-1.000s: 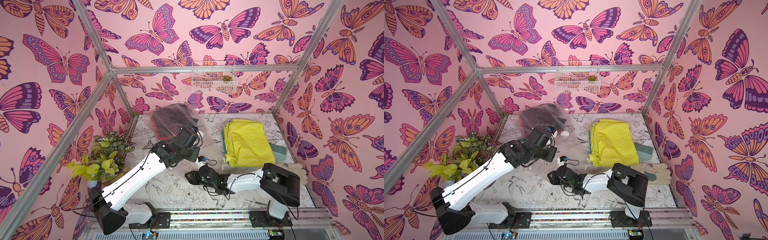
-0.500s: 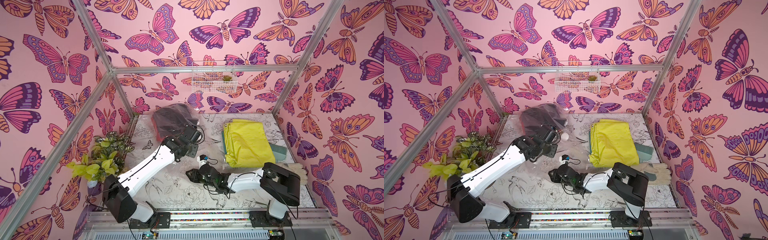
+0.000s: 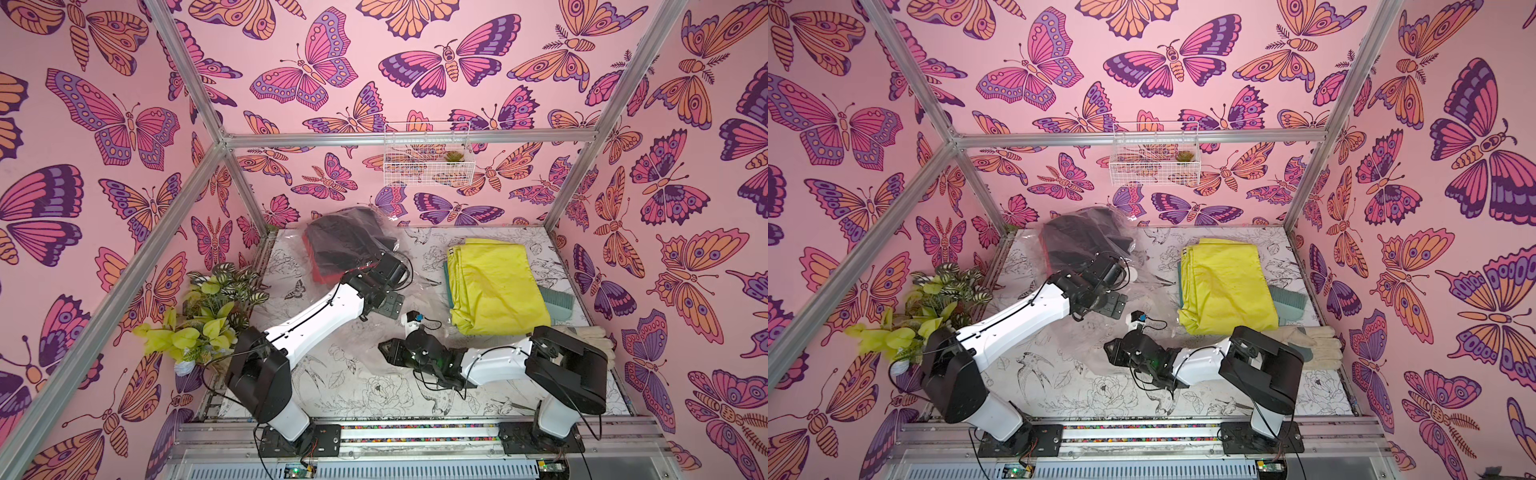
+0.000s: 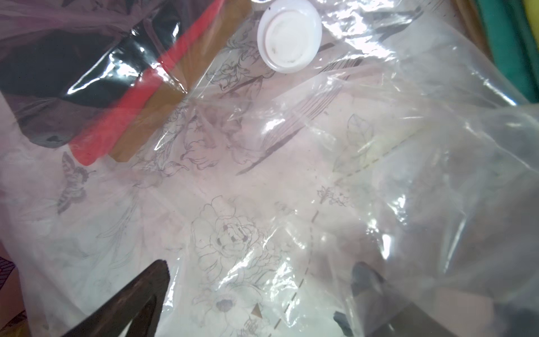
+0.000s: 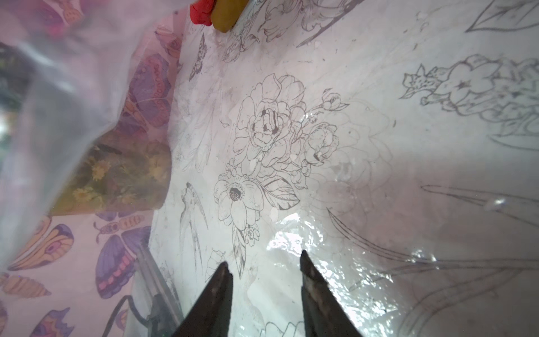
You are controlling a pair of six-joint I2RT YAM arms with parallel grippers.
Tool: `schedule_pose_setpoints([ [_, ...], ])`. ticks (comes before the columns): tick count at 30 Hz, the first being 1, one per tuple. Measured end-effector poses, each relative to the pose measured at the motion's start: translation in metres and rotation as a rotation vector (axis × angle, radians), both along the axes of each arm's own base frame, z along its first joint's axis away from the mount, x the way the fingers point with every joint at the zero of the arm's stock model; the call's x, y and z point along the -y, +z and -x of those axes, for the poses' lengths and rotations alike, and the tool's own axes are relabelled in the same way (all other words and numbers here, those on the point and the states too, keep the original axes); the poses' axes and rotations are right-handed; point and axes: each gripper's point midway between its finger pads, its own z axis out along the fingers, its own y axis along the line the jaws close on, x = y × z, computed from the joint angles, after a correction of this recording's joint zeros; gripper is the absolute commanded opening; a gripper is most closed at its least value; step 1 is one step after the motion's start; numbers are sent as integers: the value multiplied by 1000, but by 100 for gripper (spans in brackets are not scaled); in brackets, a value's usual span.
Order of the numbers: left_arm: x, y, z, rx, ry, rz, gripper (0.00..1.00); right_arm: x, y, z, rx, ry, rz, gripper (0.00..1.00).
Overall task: Take the trousers out of the vacuum bag
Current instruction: Take out the trousers from the vacuum bag.
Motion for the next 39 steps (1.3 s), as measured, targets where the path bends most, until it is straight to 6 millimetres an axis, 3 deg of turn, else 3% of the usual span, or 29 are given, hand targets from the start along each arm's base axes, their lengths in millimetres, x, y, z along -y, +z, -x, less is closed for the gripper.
schedule_pose_setpoints([
  [2,1,-9,-3,-15,1,-1,76,2,-1,1,-4,-4,-2,41],
  [4,3,-15,-6,-28,1,11,35,4,-3,1,-6,-7,-3,41],
  [7,6,-14,-8,-31,-1,41,8,5,-4,1,-9,-12,-4,41],
  [9,11,-11,-8,-31,-14,66,1,5,-3,0,-7,-13,-13,41],
  [13,17,5,-4,-26,-35,118,0,-1,1,-4,-1,-7,-45,41],
  [18,21,47,1,13,-68,201,0,-13,-5,-12,-23,12,-76,40],
  [25,45,87,1,-19,-127,394,0,-27,-5,-36,-59,-22,-124,39],
  [39,94,136,16,-171,-208,714,0,-21,20,-121,-58,-202,-225,37],
])
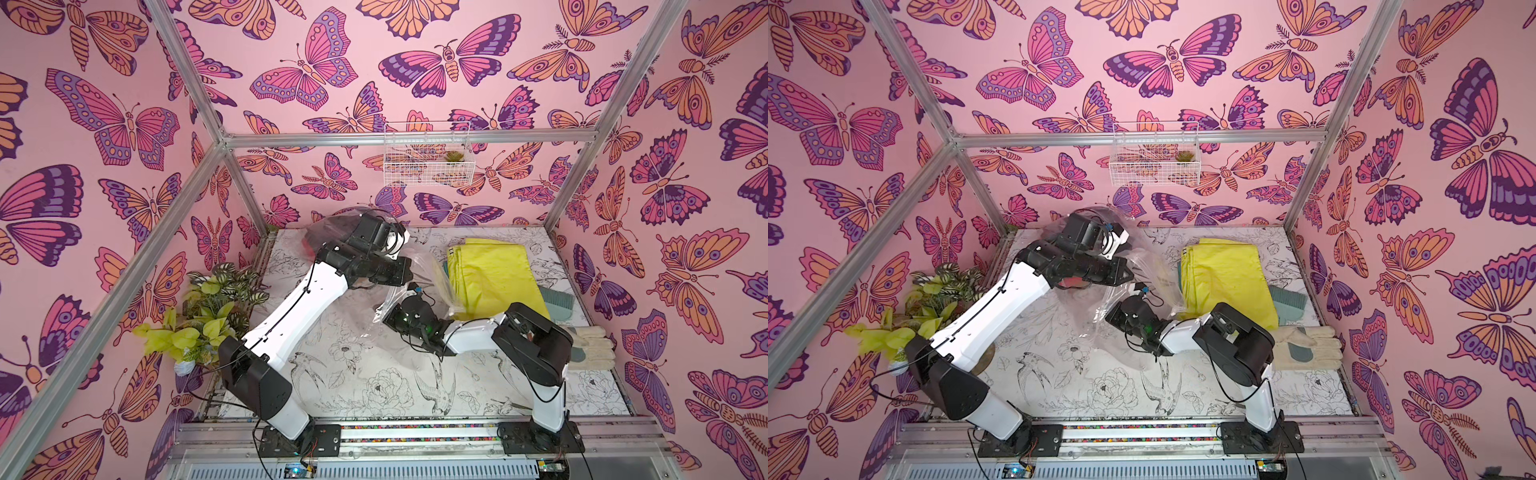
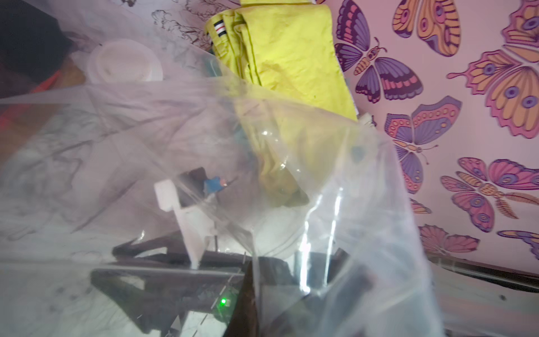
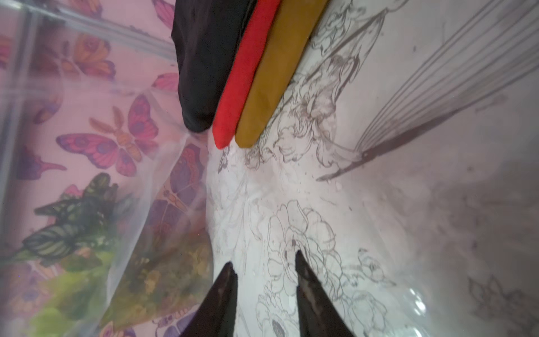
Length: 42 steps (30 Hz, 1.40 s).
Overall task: Take the trousers out of the vacuum bag
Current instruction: Take out the trousers from the vacuum bag.
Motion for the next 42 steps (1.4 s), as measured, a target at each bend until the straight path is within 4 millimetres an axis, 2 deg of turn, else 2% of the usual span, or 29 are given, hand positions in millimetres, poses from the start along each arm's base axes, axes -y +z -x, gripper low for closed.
schedule_pose_setpoints([
  [6,20,10,2,-79,-15,118,0,13,7,-27,7,-57,-9,37],
  [14,42,42,3,-117,-50,301,0,41,10,-60,-4,-144,-24,36],
  [19,45,48,5,-118,-77,334,0,47,30,-81,22,-178,-60,36],
  [25,45,43,6,-93,-104,333,0,48,59,-104,52,-215,-85,37],
  [28,41,47,7,-53,-120,332,0,48,64,-116,49,-242,-83,37],
  [33,32,56,15,34,-154,331,0,48,54,-132,27,-282,-47,37],
  [42,30,46,20,92,-186,334,0,61,31,-151,-20,-339,38,45],
])
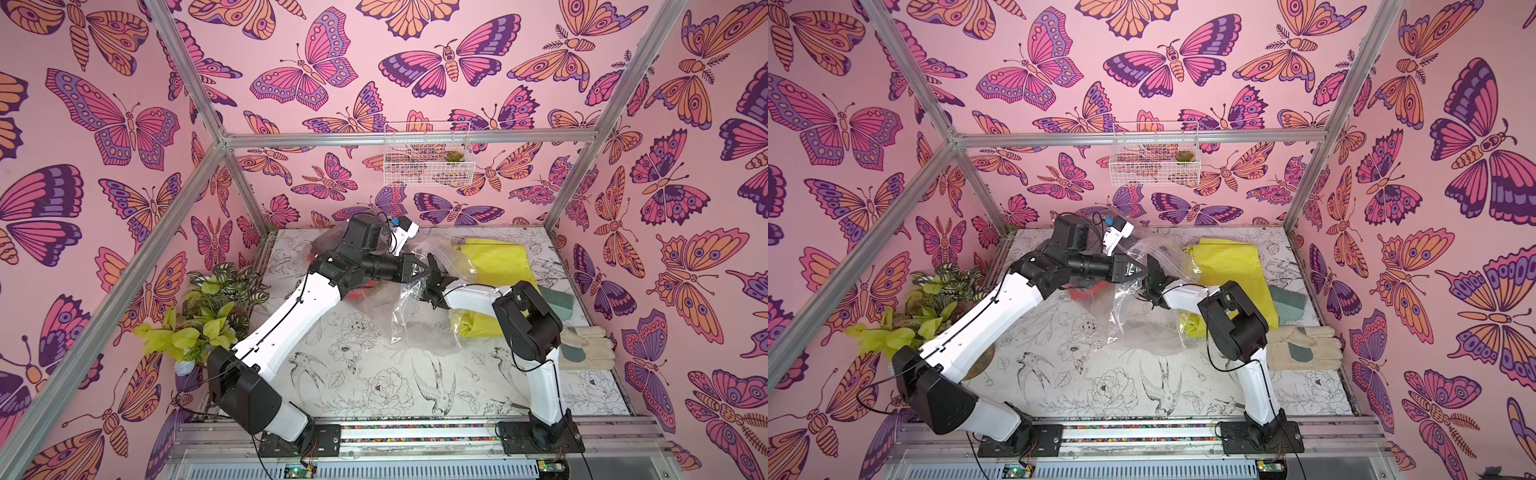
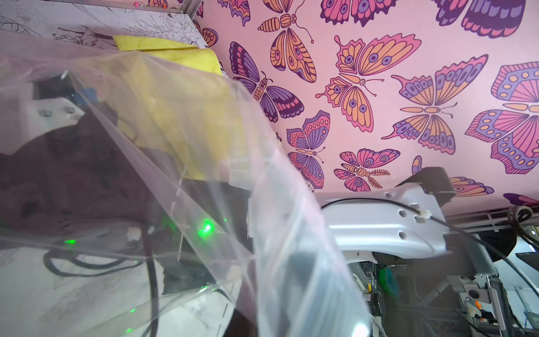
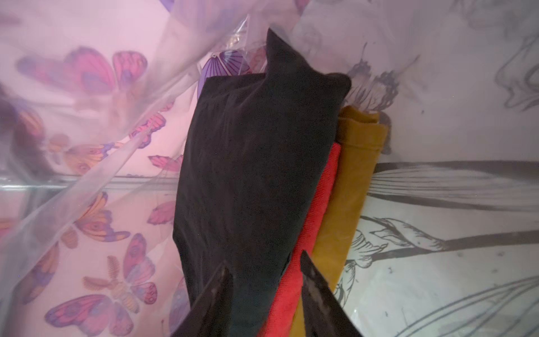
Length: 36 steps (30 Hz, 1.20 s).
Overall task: Take the trousers out of the vacuum bag
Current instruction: Take out the trousers from the vacuum bag.
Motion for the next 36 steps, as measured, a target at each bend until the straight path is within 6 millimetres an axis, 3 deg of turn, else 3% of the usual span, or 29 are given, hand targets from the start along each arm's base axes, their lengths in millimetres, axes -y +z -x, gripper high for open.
schedule_pose_setpoints([
  [8,-3,-6,6,18,-13,-2,0,3,-4,-22,2,-17,15,46],
  [26,-31,-22,28,114,-25,-145,0,1,-3,-26,12,-5,-22,46],
  [36,-27,-38,26,109,-63,-167,0,3,-14,-38,8,-14,-87,39],
])
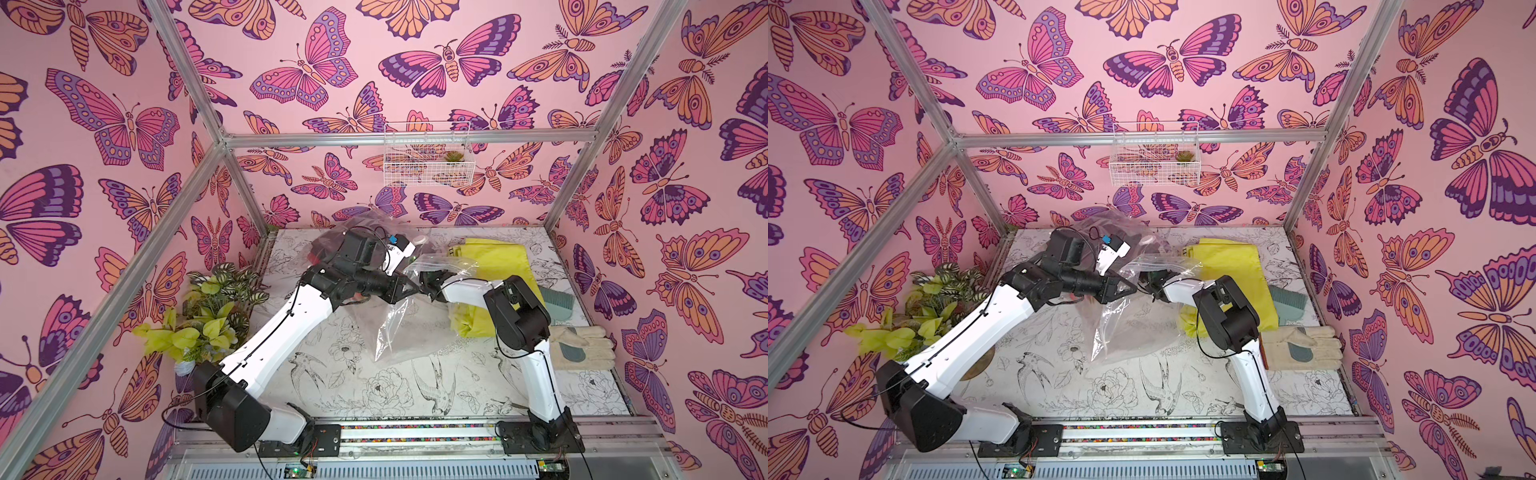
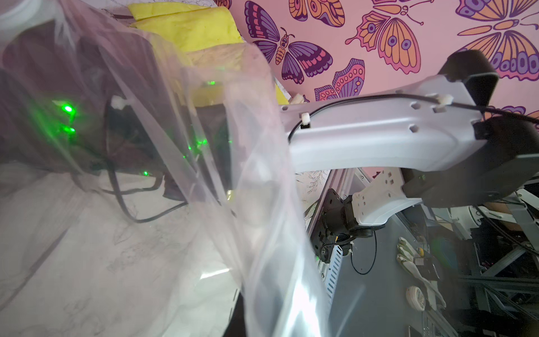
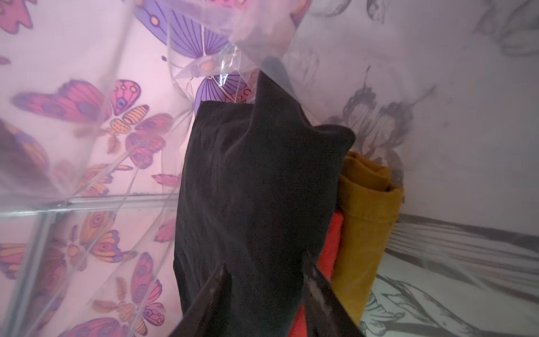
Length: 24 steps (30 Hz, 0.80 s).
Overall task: Take the trousers out of the vacuum bag
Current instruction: Take out the trousers from the vacuum bag.
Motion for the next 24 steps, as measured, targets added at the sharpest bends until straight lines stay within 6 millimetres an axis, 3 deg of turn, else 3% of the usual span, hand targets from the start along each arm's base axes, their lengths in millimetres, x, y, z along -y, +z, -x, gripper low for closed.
schedule_pose_setpoints([
  [13,0,-4,-6,7,10,-9,0,-10,2,-11,3,10,-42,43],
  [24,-1,-7,-9,4,20,-17,0,-5,-10,-8,-43,-6,-12,43],
])
